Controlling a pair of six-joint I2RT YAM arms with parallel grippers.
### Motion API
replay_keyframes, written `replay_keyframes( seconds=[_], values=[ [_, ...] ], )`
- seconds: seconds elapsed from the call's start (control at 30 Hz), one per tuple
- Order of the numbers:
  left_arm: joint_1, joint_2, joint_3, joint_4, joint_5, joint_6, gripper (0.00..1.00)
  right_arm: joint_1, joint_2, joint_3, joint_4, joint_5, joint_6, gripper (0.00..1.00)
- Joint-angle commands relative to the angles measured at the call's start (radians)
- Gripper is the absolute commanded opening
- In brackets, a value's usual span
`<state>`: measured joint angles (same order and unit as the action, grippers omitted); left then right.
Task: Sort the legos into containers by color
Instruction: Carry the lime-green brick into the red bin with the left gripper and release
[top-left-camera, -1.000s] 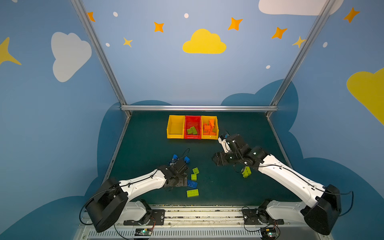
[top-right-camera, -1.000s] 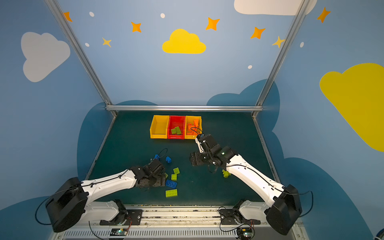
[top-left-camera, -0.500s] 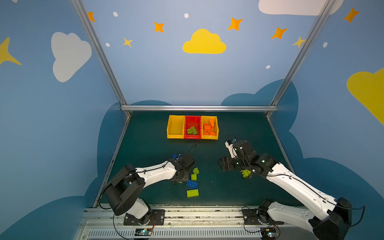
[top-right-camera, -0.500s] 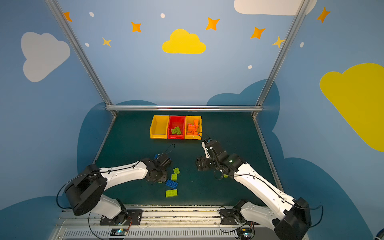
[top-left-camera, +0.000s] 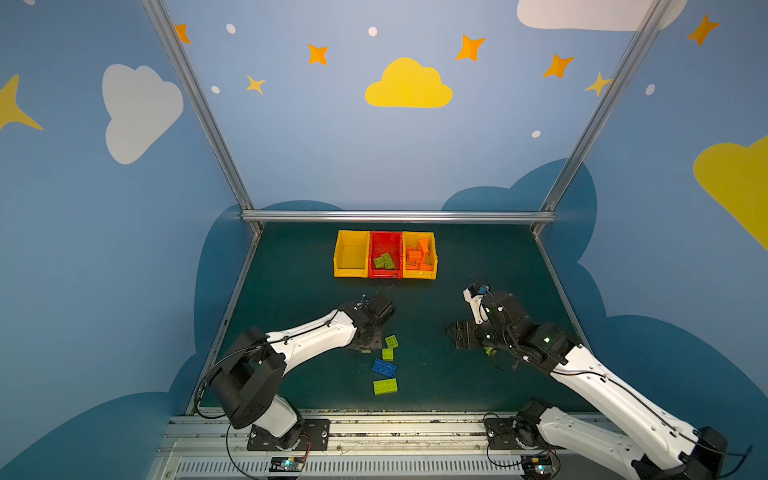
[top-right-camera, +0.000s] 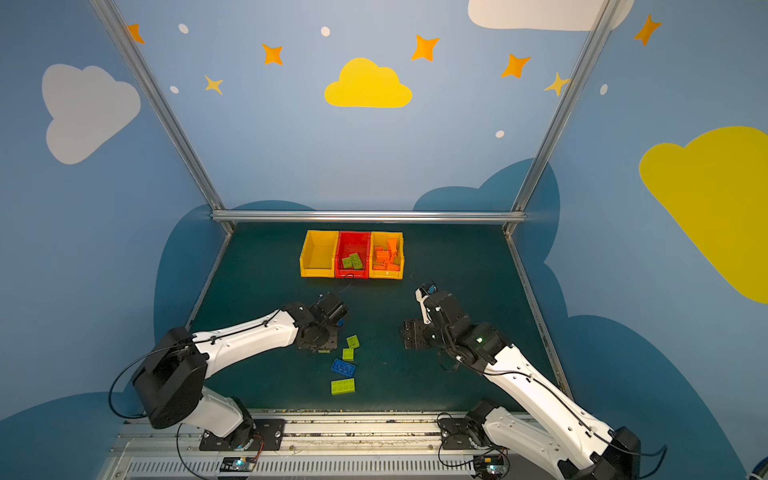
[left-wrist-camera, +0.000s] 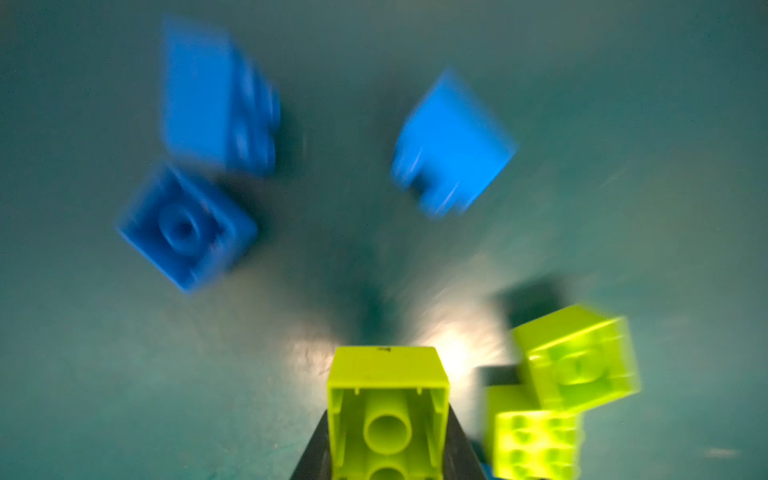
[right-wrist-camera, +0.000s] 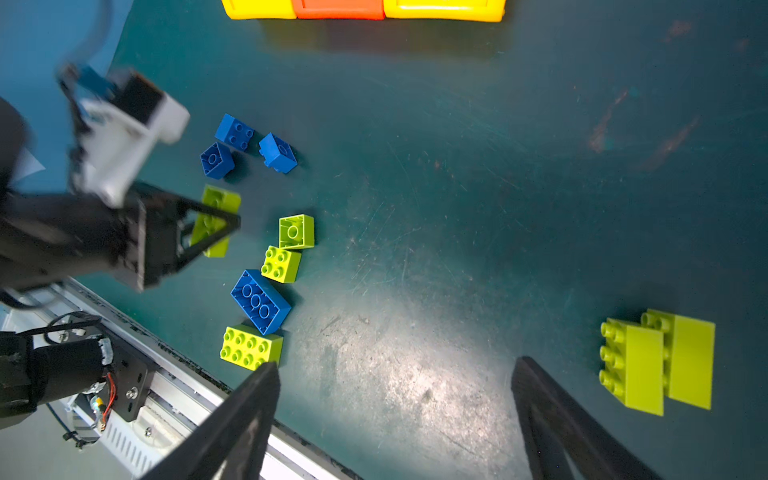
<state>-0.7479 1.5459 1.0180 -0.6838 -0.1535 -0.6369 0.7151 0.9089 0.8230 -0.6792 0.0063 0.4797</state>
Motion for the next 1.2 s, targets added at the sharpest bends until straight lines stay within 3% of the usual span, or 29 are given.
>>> replay_keyframes(
  seconds=[0.0, 0.37, 0.67, 0.73, 0.77, 0.83, 0.93, 1.03, 1.17],
  values=[
    [0.049, 0.059, 0.146, -0.042, -0.028, 0.065, 0.18, -0.004, -0.055, -0.048, -0.009, -0.015, 0.043, 0.85],
    [0.227, 0.525, 0.843, -0.166, 0.014, 0.212, 0.18, -0.008, -0.249, -0.143, -0.062, 0.030, 0.076, 0.86],
    [0.313, 0.948, 1.451, -0.298, 0.058, 0.267, 0.21, -0.011, -0.319, -0.177, -0.073, 0.038, 0.093, 0.87],
    [0.324, 1.023, 1.575, -0.318, 0.077, 0.270, 0.25, -0.011, -0.306, -0.177, -0.069, 0.043, 0.090, 0.88],
    [0.327, 1.053, 1.618, -0.316, 0.088, 0.269, 0.36, -0.011, -0.297, -0.176, -0.066, 0.047, 0.087, 0.88],
    [0.336, 1.080, 1.651, -0.289, 0.123, 0.278, 0.58, -0.012, -0.277, -0.171, -0.058, 0.050, 0.084, 0.88],
    [0.339, 1.056, 1.635, -0.271, 0.180, 0.247, 0.76, -0.013, -0.250, -0.161, -0.048, 0.047, 0.079, 0.88],
    [0.324, 0.957, 1.503, -0.217, 0.182, 0.224, 0.79, -0.013, -0.239, -0.157, -0.039, 0.043, 0.080, 0.88],
    [0.290, 0.725, 1.180, -0.057, 0.163, 0.214, 0.82, -0.013, -0.244, -0.156, -0.036, 0.019, 0.080, 0.88]
  ],
)
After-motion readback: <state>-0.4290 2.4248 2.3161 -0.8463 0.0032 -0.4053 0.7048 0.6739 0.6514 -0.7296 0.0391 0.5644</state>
